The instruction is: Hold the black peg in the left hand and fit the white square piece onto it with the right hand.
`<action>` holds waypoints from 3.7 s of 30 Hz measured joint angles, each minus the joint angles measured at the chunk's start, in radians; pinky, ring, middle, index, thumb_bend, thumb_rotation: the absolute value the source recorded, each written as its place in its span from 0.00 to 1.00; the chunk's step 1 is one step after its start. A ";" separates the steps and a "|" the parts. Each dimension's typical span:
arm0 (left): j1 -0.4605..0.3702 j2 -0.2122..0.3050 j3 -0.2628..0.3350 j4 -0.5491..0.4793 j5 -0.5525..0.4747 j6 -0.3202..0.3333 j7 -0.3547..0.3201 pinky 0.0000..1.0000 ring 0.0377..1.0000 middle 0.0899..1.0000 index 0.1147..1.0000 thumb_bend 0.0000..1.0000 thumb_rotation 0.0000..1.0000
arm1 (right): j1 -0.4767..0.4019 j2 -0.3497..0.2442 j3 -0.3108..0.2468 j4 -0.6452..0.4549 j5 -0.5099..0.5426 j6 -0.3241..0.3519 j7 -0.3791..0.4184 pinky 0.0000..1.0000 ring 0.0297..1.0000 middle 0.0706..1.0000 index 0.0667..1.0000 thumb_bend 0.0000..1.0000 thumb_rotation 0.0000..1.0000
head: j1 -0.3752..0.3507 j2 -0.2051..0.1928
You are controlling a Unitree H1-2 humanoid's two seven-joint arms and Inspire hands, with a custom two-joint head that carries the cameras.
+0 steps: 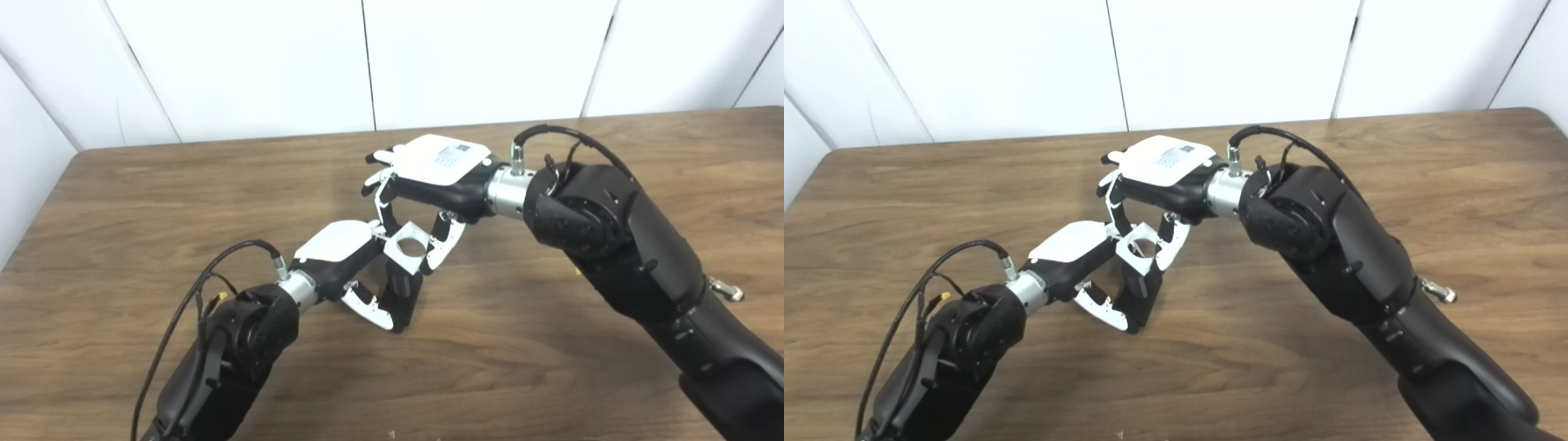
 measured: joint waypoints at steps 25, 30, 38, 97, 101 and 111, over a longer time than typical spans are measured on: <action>-0.003 -0.003 -0.001 -0.004 0.003 0.014 -0.009 1.00 1.00 0.98 0.58 0.85 0.30 | 0.036 0.026 0.030 0.038 -0.067 -0.031 -0.008 1.00 1.00 0.87 0.45 0.52 0.14 | 0.005 0.005; -0.003 -0.003 -0.001 -0.006 0.003 0.018 -0.010 1.00 1.00 0.98 0.58 0.86 0.29 | 0.036 0.034 0.031 0.038 -0.073 -0.032 -0.009 1.00 1.00 0.87 0.45 0.52 0.14 | 0.003 0.005; -0.003 -0.003 -0.002 -0.007 0.003 0.026 -0.011 1.00 1.00 0.98 0.58 0.85 0.30 | 0.036 0.041 0.033 0.038 -0.075 -0.044 -0.009 1.00 1.00 0.87 0.45 0.52 0.14 | 0.006 0.009; -0.003 -0.004 -0.011 -0.021 0.023 0.035 -0.016 1.00 1.00 0.97 0.58 0.86 0.28 | 0.044 0.025 0.028 0.102 -0.074 -0.056 -0.028 1.00 1.00 0.91 0.75 1.00 0.41 | 0.008 0.012; -0.003 -0.005 -0.010 -0.019 0.022 0.035 -0.015 1.00 1.00 0.97 0.58 0.86 0.28 | 0.043 0.020 0.015 0.086 -0.071 -0.052 -0.014 1.00 1.00 0.91 0.73 1.00 0.42 | 0.005 0.012; -0.006 -0.005 -0.010 -0.003 0.018 0.028 -0.004 1.00 1.00 0.96 0.59 0.86 0.29 | 0.029 0.010 -0.037 0.036 -0.057 -0.013 0.024 1.00 1.00 0.91 0.74 1.00 0.40 | 0.006 0.009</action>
